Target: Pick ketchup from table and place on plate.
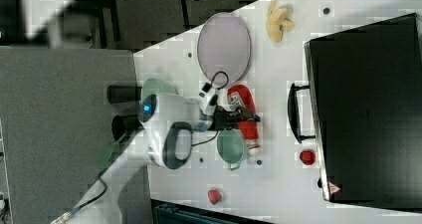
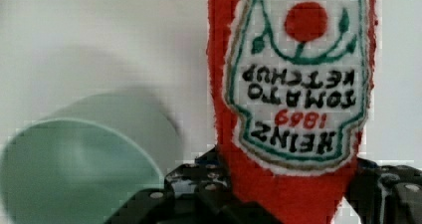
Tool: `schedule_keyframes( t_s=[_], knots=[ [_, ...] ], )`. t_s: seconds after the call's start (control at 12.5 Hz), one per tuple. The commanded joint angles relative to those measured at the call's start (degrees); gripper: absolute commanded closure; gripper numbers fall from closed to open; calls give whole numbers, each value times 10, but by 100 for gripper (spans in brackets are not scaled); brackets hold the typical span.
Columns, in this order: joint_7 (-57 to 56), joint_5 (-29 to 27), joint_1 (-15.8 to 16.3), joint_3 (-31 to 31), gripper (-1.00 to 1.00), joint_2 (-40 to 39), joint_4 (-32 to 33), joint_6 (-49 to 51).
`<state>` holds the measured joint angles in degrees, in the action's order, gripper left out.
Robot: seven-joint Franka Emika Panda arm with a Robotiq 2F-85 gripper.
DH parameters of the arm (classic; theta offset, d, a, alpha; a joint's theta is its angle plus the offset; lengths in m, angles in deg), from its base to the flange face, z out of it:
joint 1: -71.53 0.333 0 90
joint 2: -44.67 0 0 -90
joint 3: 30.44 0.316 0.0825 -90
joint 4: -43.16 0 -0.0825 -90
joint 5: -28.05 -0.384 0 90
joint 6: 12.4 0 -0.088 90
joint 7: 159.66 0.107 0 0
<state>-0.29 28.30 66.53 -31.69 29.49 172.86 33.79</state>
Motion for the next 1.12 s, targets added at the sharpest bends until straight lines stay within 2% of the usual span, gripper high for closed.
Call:
schedule_keyframes(
  t_s=[0.08,0.48,1.12],
  knots=[
    [47,2,16,20,-29,20,-100,73],
    [130,0,26,42,-29,-58,-263,181],
    [171,-14,40,56,-29,-238,-486,176]
  ],
)
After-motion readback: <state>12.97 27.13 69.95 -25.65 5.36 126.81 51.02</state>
